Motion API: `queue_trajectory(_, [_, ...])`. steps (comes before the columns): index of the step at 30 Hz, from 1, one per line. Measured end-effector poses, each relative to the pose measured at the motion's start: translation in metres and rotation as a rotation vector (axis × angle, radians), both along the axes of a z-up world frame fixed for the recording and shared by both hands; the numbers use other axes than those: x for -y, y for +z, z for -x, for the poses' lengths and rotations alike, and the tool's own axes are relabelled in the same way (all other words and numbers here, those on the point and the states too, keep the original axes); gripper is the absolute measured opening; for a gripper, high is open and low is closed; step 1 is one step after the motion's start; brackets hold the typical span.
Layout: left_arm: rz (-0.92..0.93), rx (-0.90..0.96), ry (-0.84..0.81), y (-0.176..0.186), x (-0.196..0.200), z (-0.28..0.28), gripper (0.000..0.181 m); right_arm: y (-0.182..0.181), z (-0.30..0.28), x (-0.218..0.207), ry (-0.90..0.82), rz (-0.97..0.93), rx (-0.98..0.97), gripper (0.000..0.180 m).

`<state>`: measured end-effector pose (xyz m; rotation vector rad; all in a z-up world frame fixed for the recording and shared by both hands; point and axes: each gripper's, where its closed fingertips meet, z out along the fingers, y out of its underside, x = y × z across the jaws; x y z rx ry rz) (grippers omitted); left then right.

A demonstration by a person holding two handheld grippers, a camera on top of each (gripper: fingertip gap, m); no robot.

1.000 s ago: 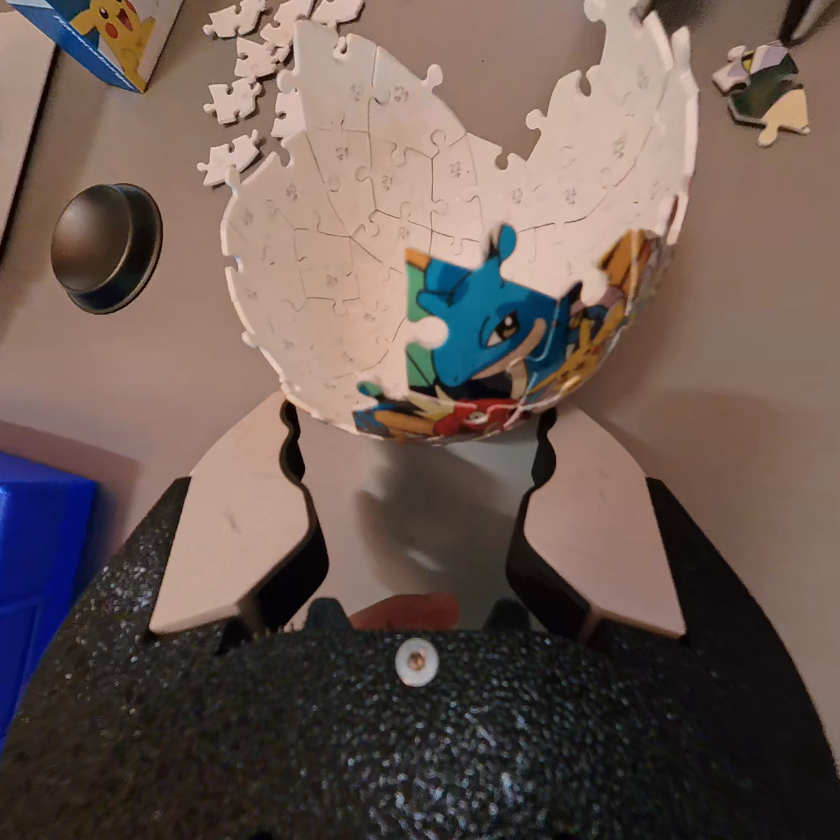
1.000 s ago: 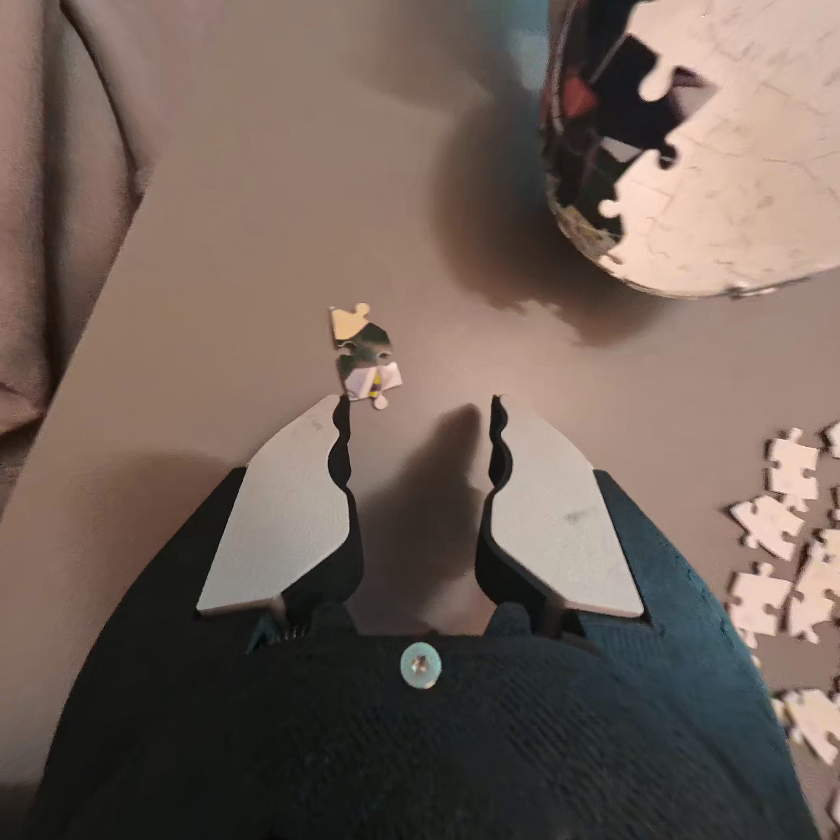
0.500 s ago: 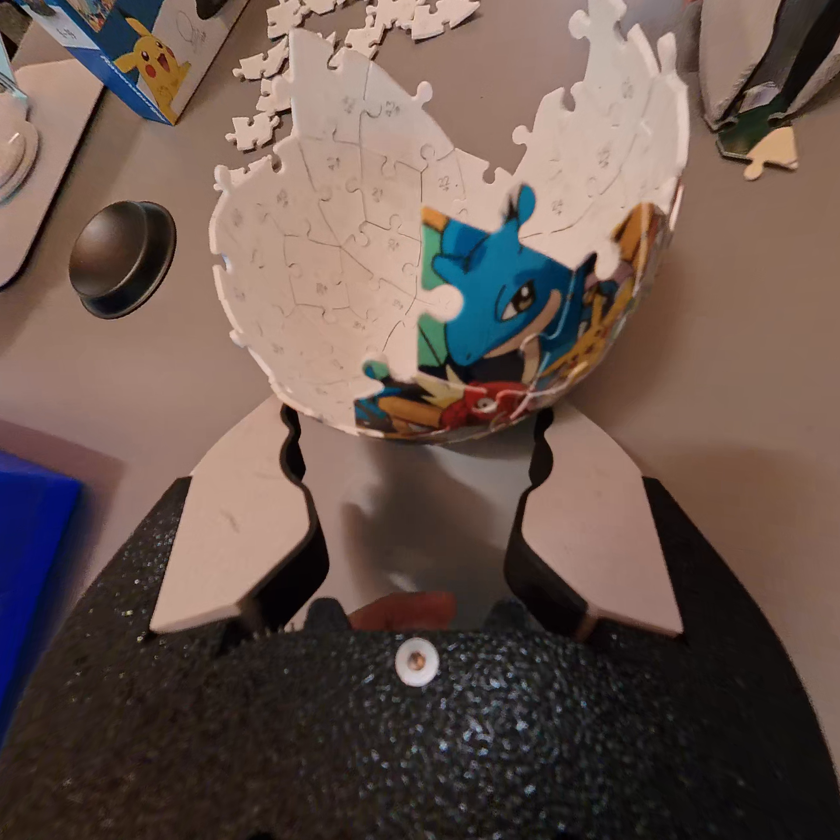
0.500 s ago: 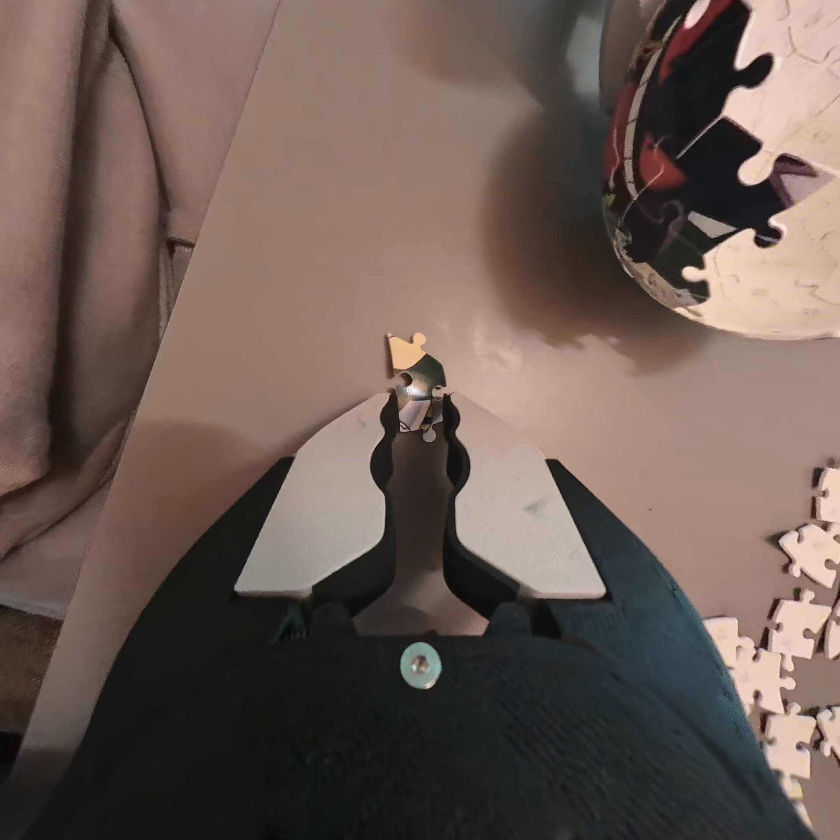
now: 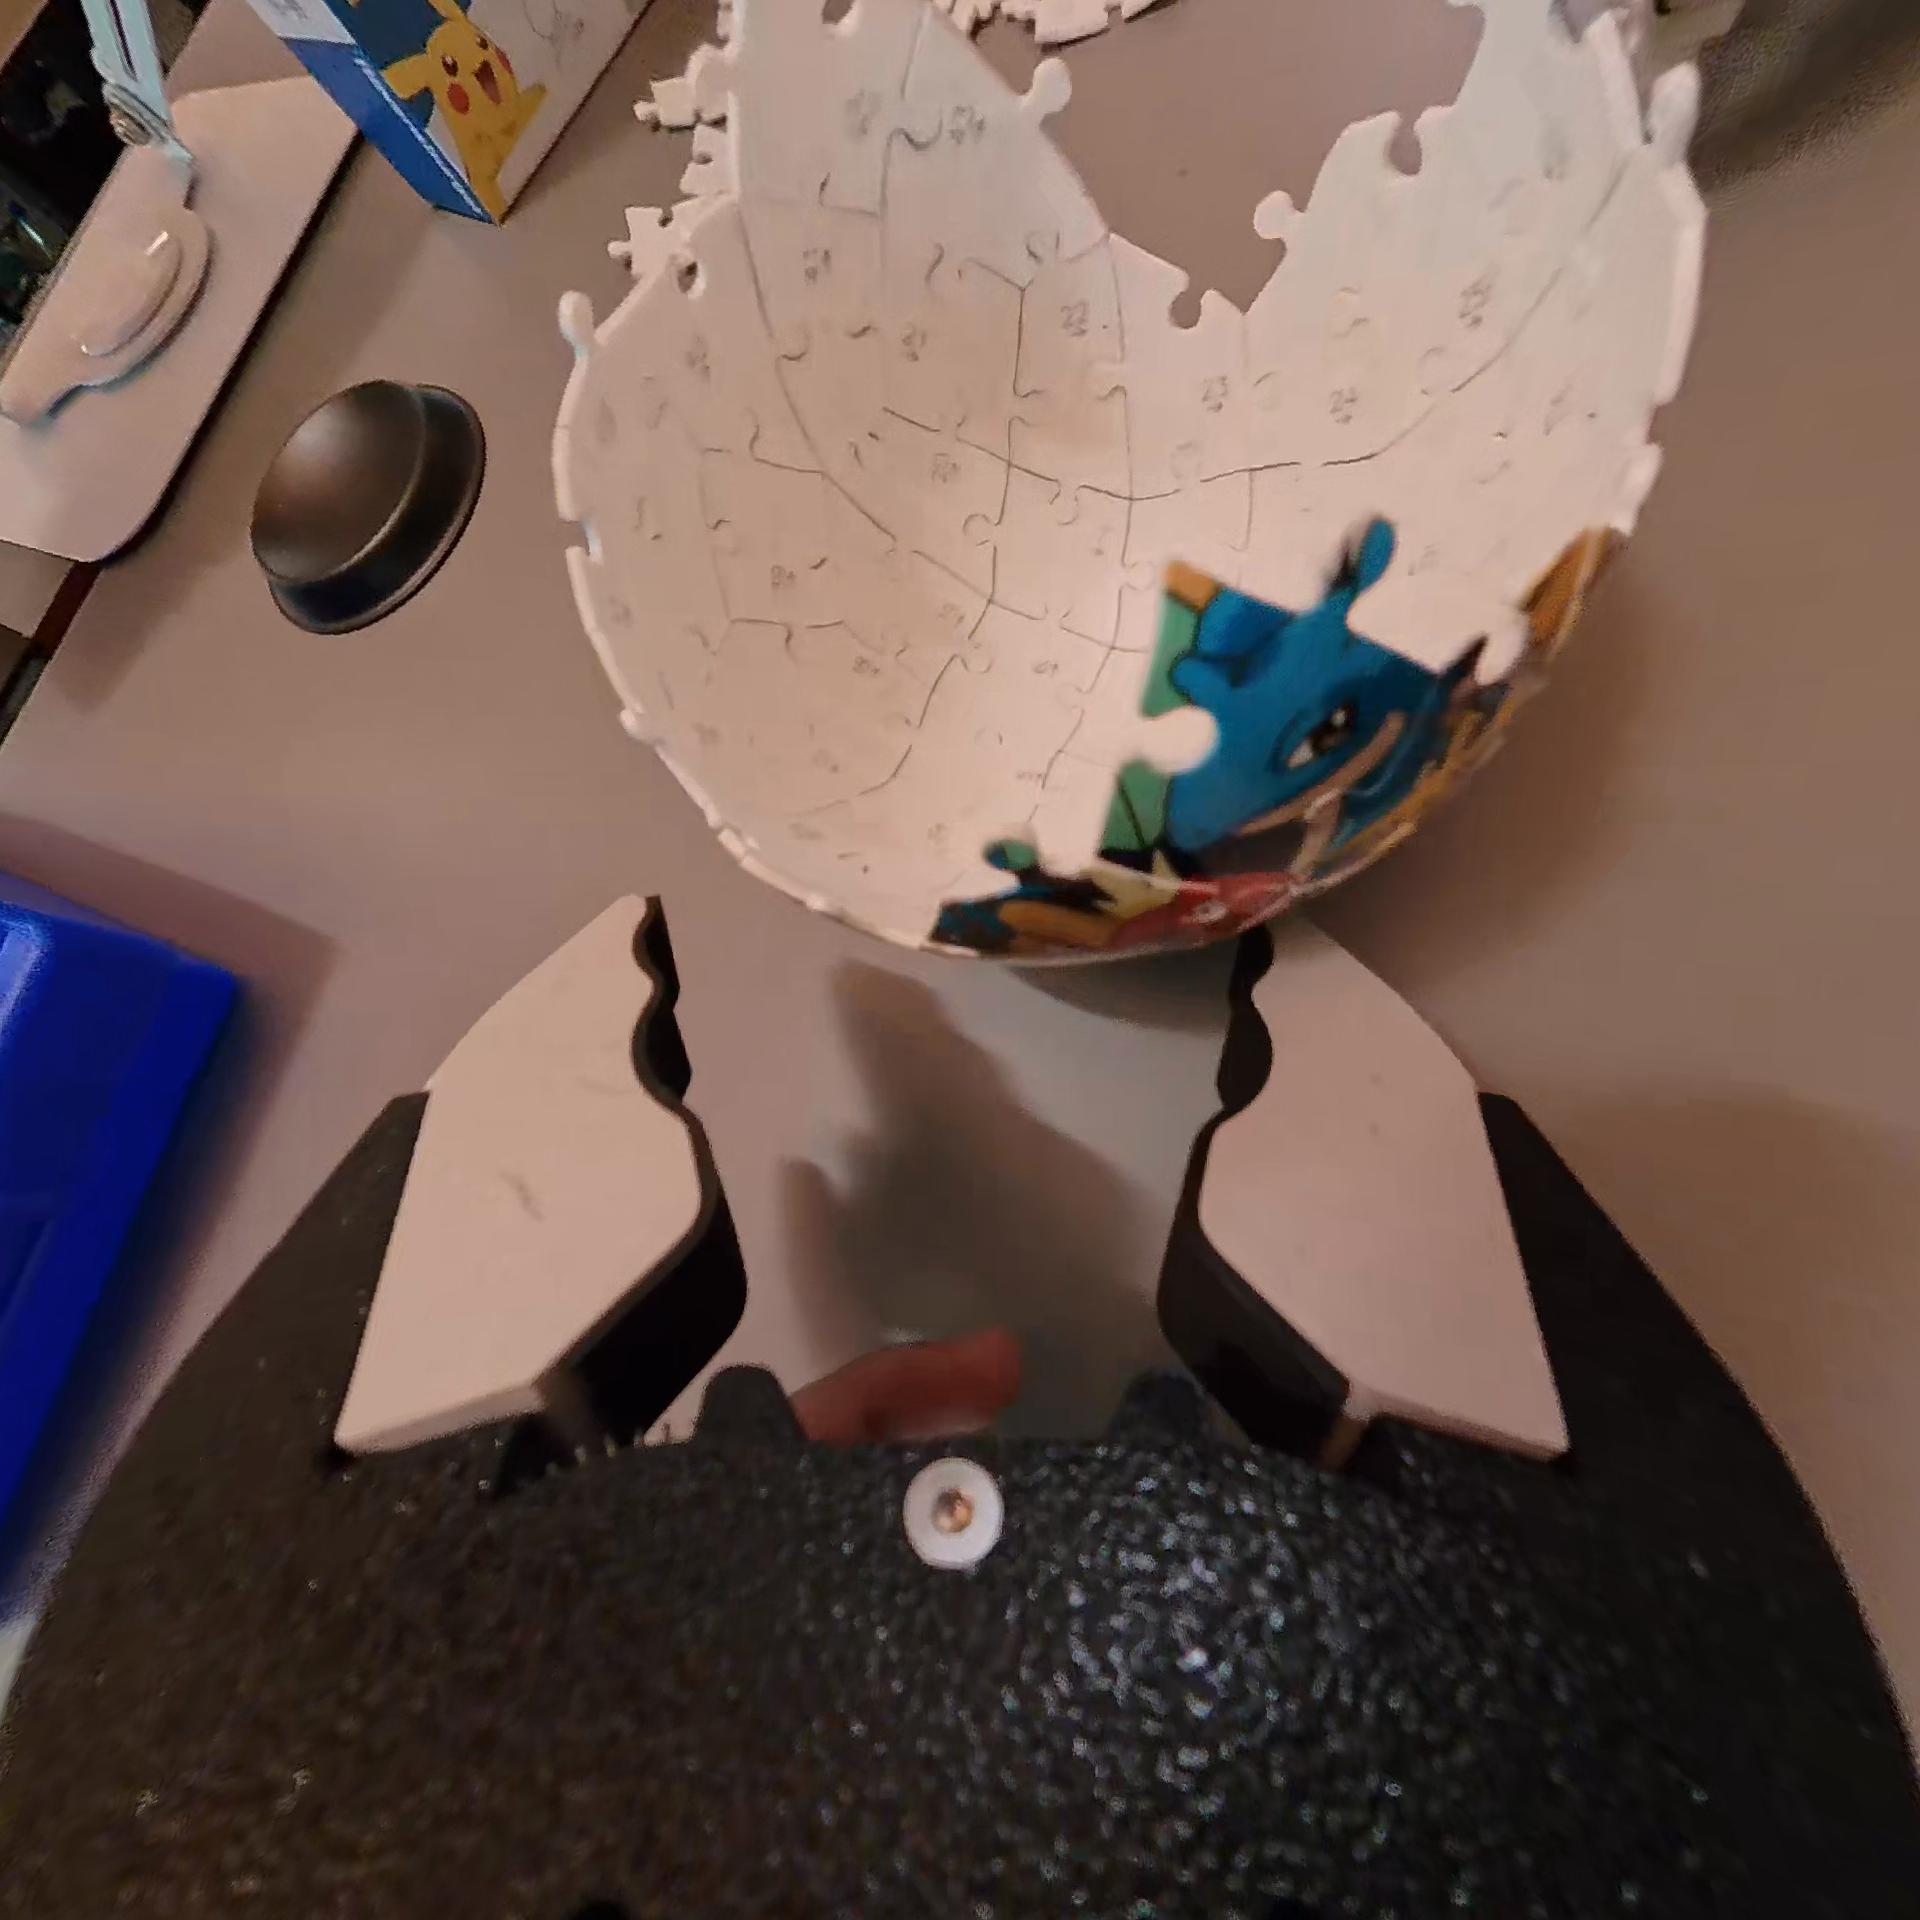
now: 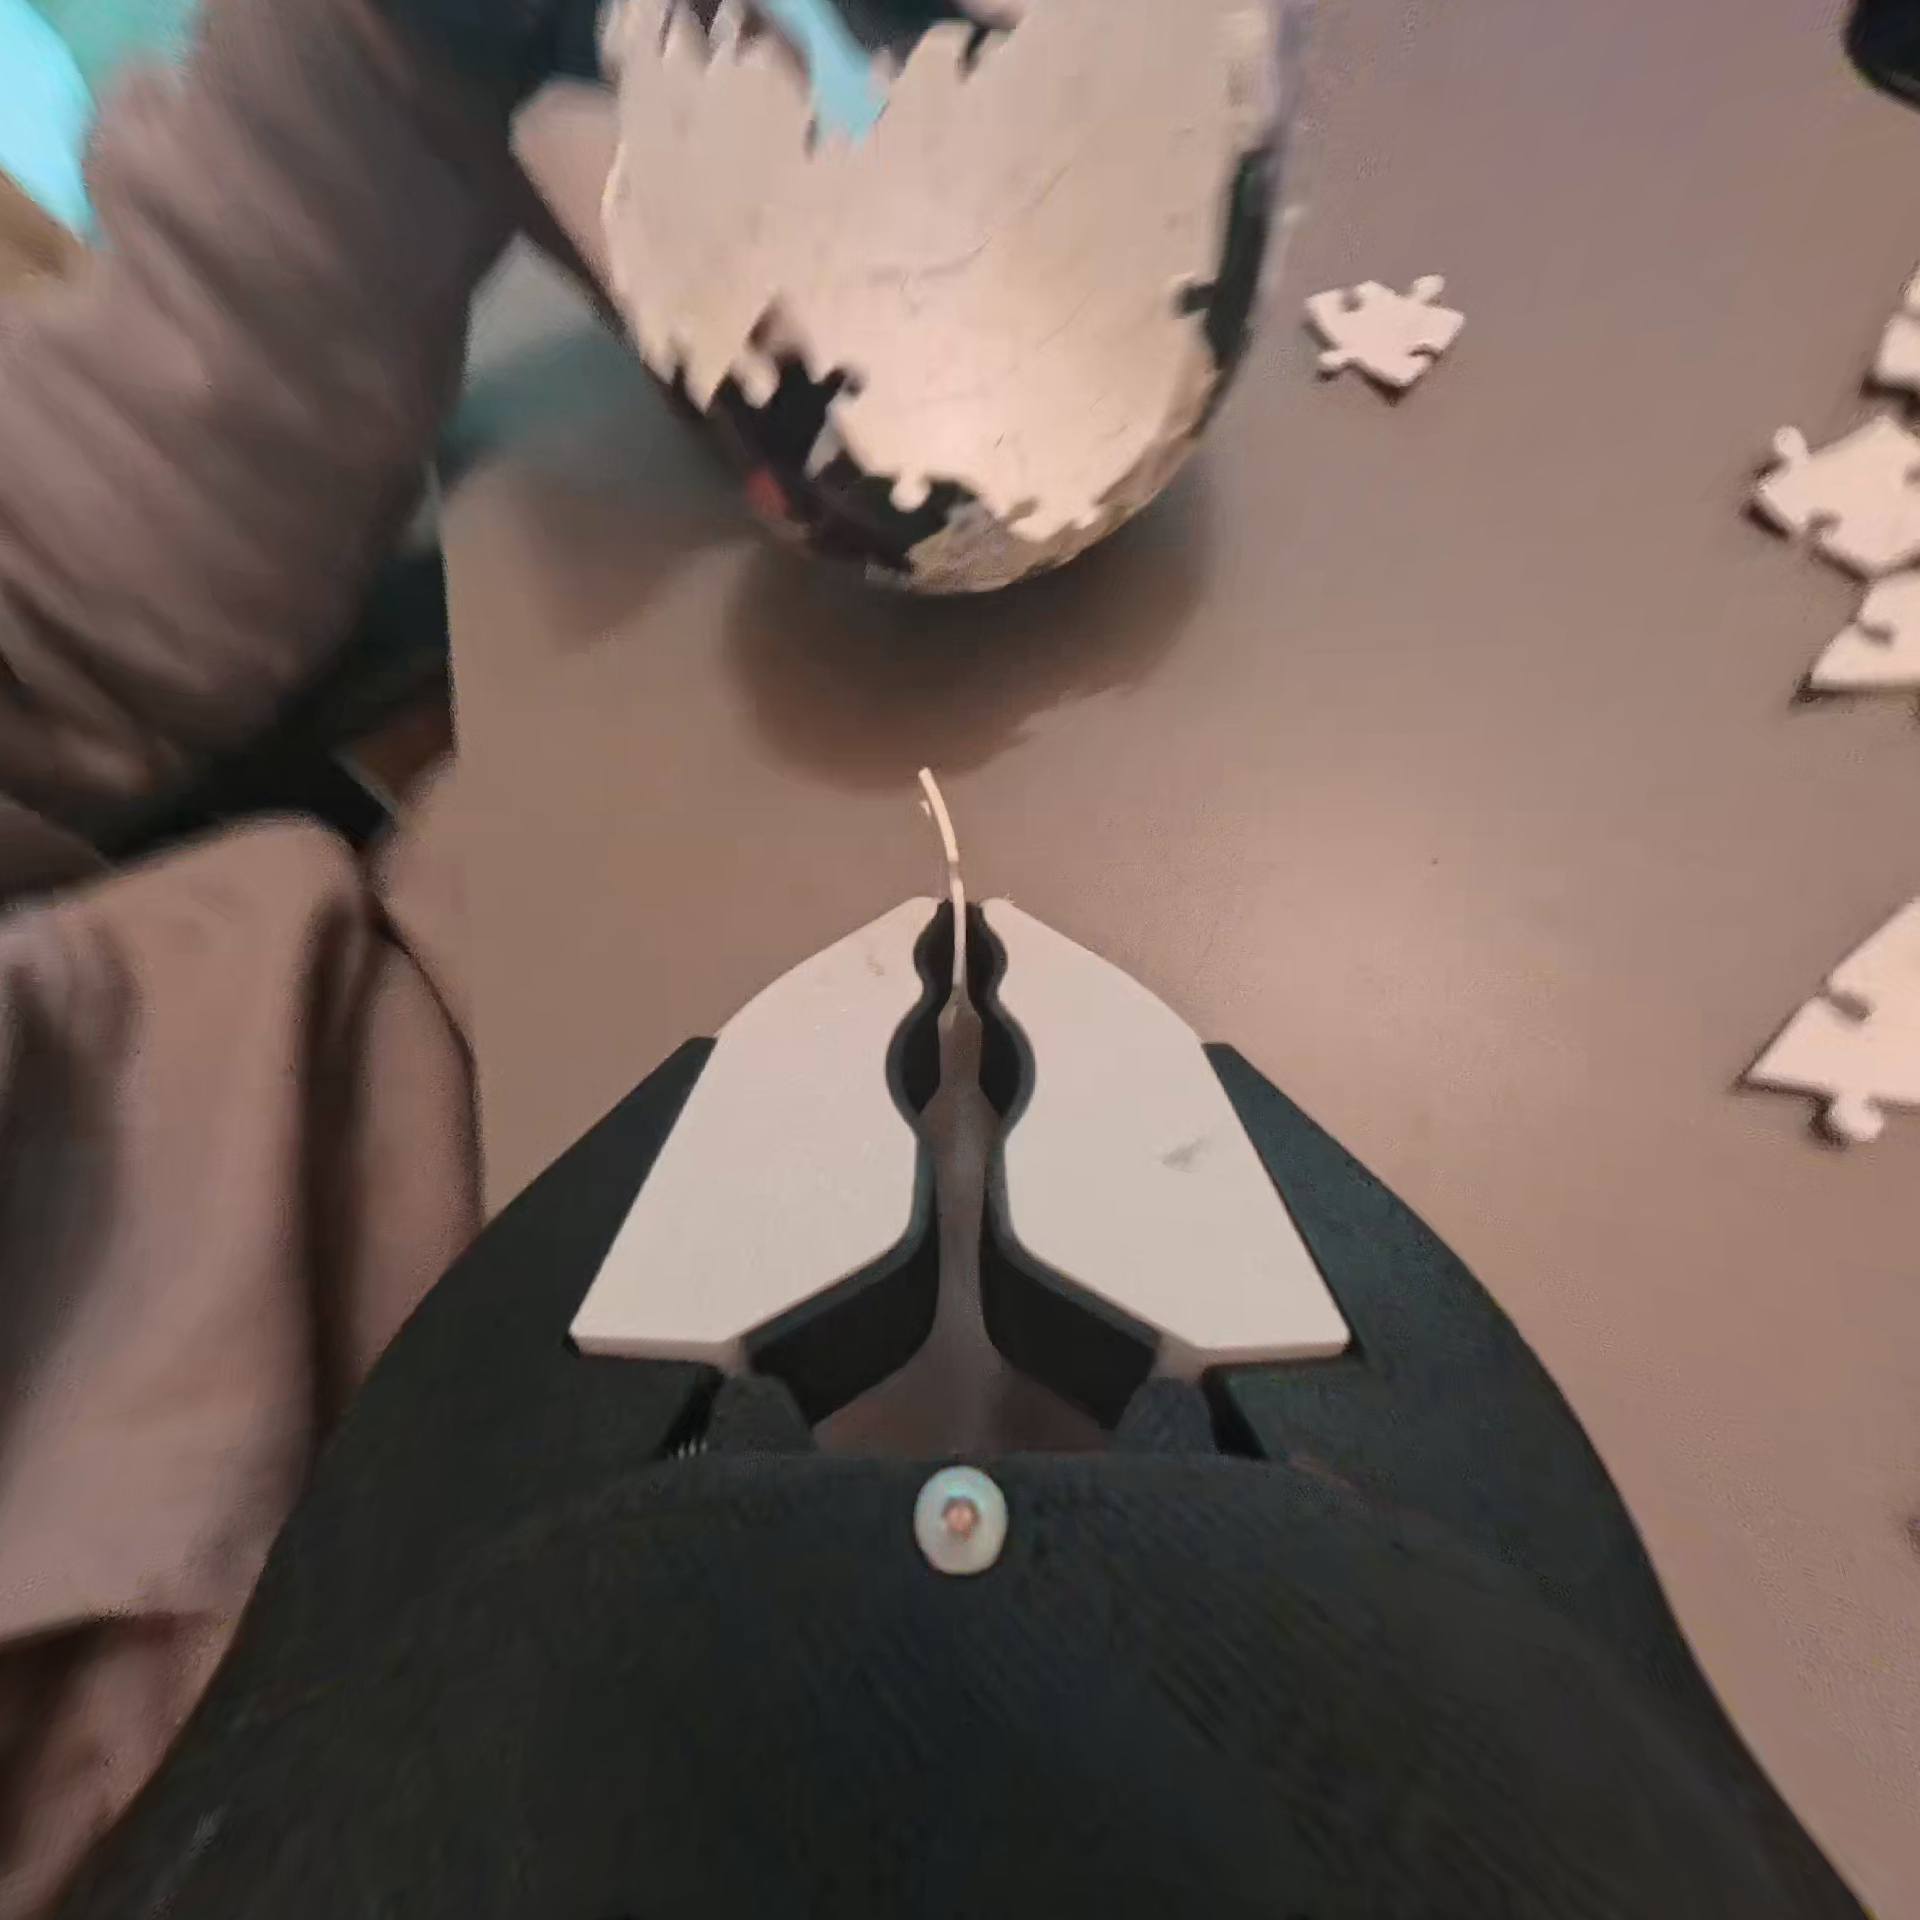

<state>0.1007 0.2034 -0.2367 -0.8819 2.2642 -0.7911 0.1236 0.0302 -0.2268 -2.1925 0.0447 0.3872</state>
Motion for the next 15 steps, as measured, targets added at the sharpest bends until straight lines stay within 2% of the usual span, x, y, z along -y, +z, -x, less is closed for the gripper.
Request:
queue_trajectory(1, [0.015, 0.004, -0.002, 0.001, 0.001, 0.001, 0.1, 0.006, -0.005, -0.002, -0.07, -0.04, -0.1, 0.001])
queue_trajectory(4, [0.048, -0.005, -0.022, 0.002, 0.005, 0.006, 0.1, 0.027, -0.015, -0.008, -0.207, -0.204, -0.377, 0.001])
queue_trajectory(6, [0.049, -0.016, -0.023, 0.002, 0.004, 0.01, 0.1, 0.035, -0.02, -0.01, -0.264, -0.282, -0.463, 0.001])
queue_trajectory(15, [0.062, -0.027, 0.005, 0.005, -0.012, 0.022, 0.099, 0.07, -0.025, -0.019, -0.36, -0.547, -0.591, 0.001])
